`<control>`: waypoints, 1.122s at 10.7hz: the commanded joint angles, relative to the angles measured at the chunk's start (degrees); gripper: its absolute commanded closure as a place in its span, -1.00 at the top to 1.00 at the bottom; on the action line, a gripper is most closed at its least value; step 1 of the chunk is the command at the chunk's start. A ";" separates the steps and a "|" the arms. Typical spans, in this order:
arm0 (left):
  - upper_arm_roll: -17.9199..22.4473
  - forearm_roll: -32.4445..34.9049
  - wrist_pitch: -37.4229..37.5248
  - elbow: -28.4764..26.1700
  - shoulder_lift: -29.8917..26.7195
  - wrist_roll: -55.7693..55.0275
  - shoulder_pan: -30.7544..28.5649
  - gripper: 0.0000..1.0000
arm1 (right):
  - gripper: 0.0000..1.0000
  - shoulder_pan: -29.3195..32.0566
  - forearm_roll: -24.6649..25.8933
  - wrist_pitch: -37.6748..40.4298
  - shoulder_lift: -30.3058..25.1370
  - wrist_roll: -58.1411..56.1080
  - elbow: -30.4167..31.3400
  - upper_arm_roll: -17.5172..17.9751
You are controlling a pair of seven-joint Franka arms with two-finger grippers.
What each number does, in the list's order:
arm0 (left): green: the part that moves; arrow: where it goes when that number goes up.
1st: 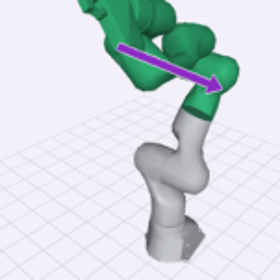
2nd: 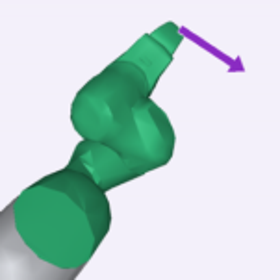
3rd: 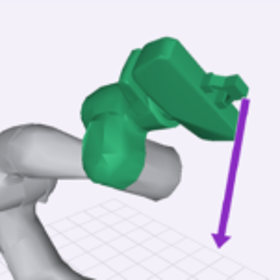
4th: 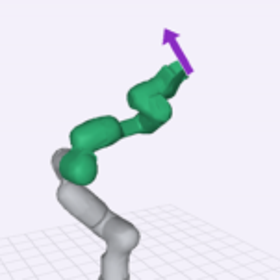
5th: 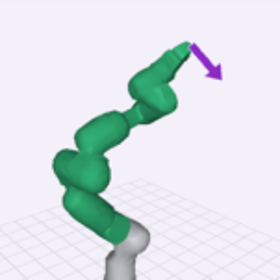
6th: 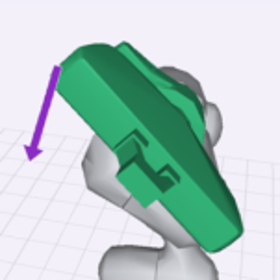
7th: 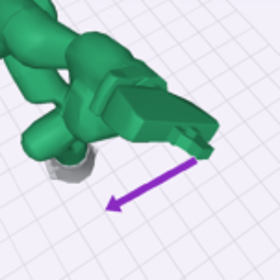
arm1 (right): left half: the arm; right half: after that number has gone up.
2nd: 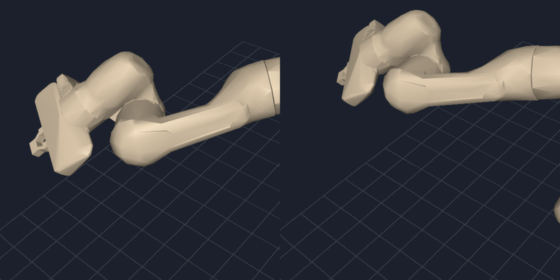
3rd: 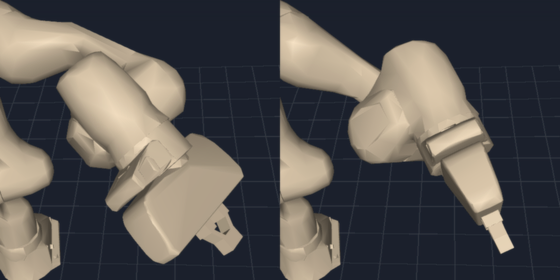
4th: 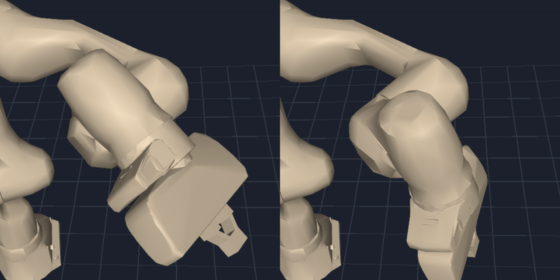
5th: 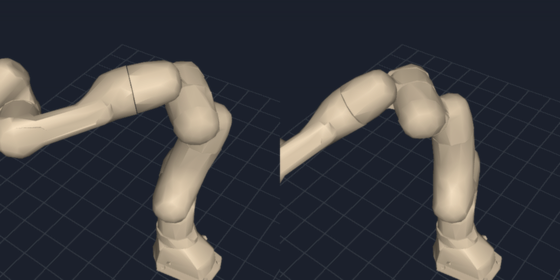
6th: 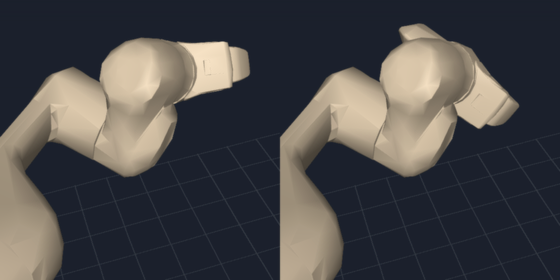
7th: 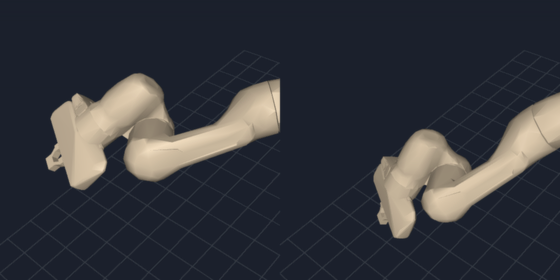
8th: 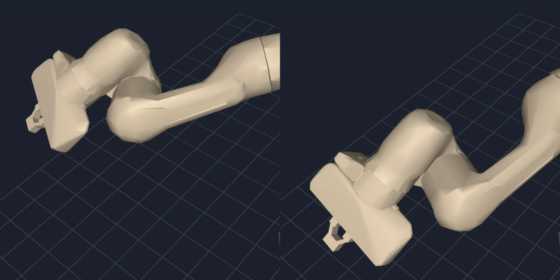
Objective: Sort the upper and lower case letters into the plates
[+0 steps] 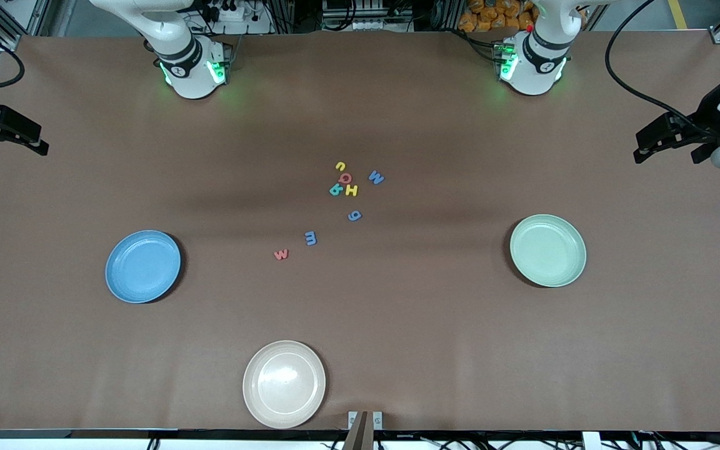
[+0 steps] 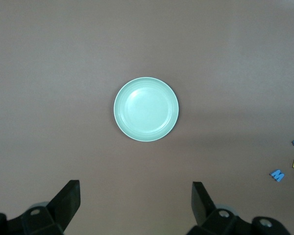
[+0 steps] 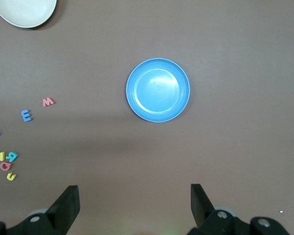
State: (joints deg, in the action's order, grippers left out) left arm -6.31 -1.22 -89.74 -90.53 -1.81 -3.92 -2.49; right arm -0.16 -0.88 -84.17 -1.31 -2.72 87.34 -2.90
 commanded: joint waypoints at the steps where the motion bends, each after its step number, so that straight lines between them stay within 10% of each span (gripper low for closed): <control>1: -0.46 -0.89 1.32 0.35 -0.57 -0.03 -0.41 1.00 | 1.00 0.77 -0.17 1.29 0.87 -0.62 -1.91 0.35; 12: -3.36 -1.15 1.32 -0.35 0.48 -0.82 -0.32 1.00 | 1.00 -0.37 -0.61 1.29 2.27 -0.53 -1.12 0.52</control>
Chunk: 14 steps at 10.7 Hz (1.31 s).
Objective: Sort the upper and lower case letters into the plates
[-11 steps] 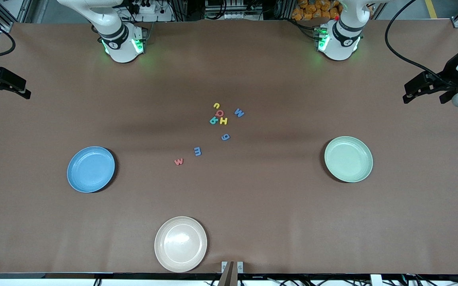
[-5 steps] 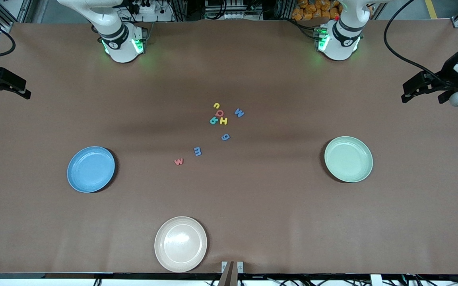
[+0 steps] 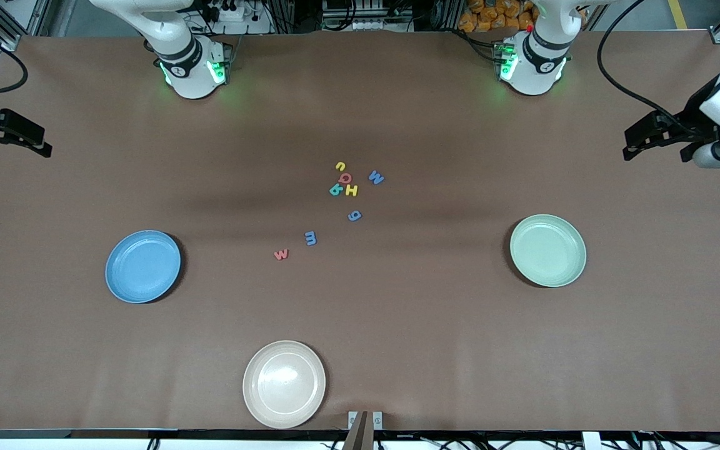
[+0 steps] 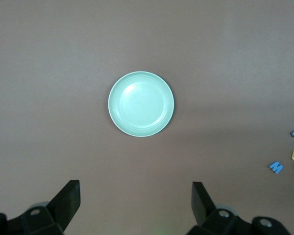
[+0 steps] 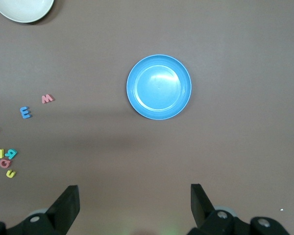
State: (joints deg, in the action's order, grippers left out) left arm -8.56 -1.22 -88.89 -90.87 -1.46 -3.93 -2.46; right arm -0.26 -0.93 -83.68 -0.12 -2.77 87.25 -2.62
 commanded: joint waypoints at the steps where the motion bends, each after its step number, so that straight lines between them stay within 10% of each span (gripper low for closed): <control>1: -1.54 -1.59 0.21 -0.01 0.40 -0.82 -0.35 1.00 | 1.00 -1.13 -0.65 0.72 1.95 -0.40 -1.12 0.25; 9: -13.40 -0.98 -4.89 -2.73 3.64 -7.84 -0.18 1.00 | 1.00 -8.16 -0.82 -7.09 12.76 0.22 -0.86 0.25; 14: -16.93 -0.72 -7.79 -3.70 6.99 -8.72 3.15 1.00 | 1.00 -17.11 -0.74 -28.25 18.11 5.99 11.71 0.25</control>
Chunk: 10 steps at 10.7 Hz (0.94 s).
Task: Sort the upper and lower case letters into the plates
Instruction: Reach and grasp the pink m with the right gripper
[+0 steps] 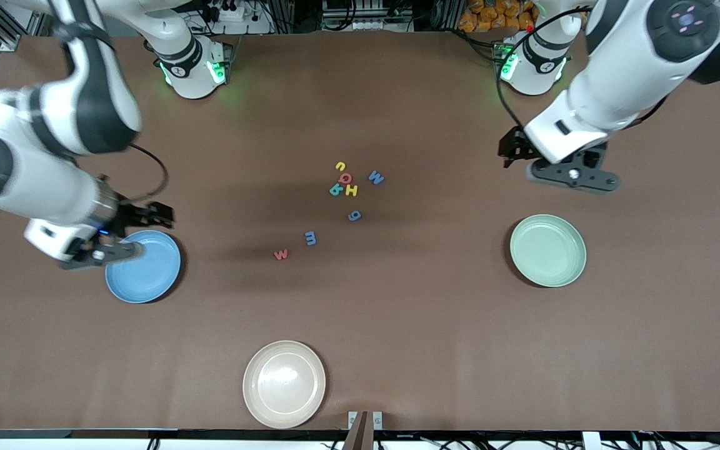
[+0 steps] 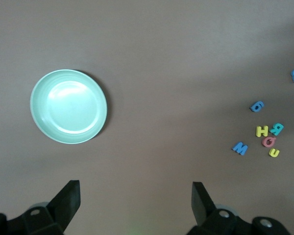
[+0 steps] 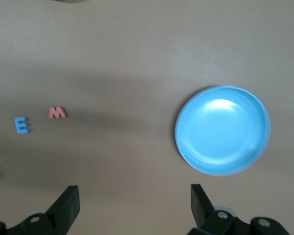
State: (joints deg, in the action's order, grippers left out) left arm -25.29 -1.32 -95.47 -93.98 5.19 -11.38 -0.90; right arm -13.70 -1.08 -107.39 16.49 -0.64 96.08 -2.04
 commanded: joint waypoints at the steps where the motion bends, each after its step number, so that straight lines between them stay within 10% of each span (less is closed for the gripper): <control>1: -0.28 1.04 -1.65 -0.67 0.96 -3.36 2.82 1.00 | 1.00 -5.62 -0.50 -7.28 4.05 6.15 2.80 -0.33; 10: -0.20 4.83 -4.81 -1.03 5.88 -13.22 11.62 1.00 | 1.00 -12.14 -0.32 -26.02 19.19 8.11 2.89 -0.33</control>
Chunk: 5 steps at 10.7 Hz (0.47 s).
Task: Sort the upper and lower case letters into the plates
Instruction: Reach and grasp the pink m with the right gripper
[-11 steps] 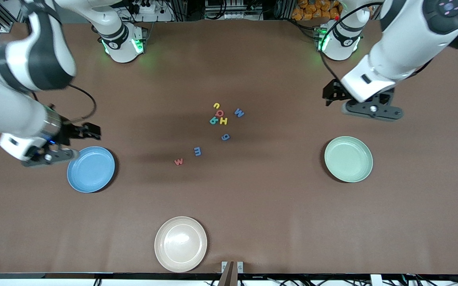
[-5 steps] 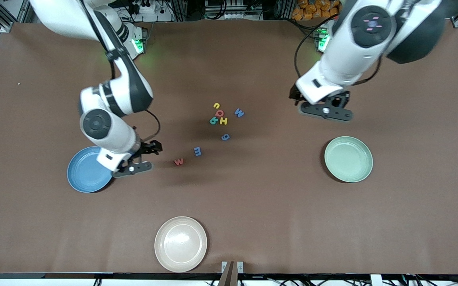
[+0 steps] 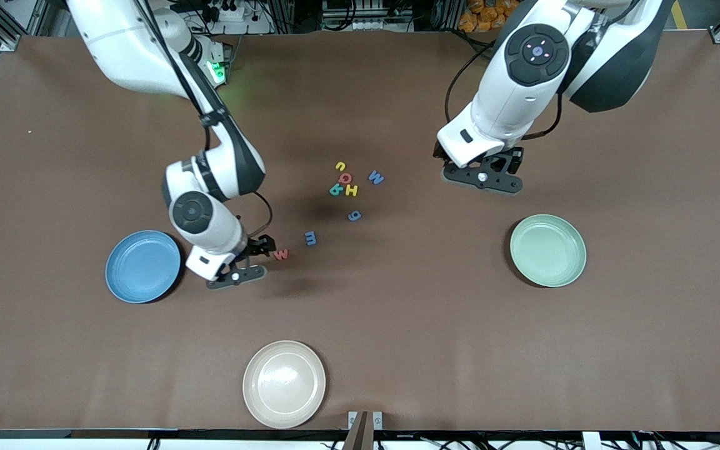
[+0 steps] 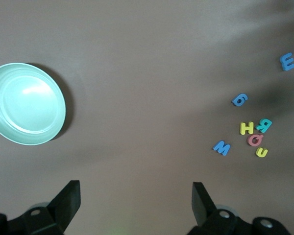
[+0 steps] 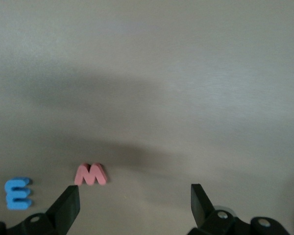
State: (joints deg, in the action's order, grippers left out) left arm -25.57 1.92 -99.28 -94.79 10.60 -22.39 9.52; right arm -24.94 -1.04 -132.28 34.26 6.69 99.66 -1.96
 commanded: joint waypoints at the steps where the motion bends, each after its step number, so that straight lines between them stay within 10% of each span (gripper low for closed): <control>1: 0.08 1.69 -1.35 -0.22 0.56 -2.30 1.37 1.00 | 1.00 -1.42 -0.36 -2.01 2.20 0.78 -0.69 -0.41; 5: 0.08 1.77 -3.55 -1.63 1.00 -2.39 2.16 1.00 | 1.00 -3.97 -0.80 -3.59 3.44 0.87 0.44 -0.41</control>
State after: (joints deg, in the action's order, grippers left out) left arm -25.57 1.99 -101.67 -95.68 11.63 -23.39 10.85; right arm -27.38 -1.06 -134.97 37.40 6.71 99.66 -1.95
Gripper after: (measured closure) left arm 0.000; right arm 0.000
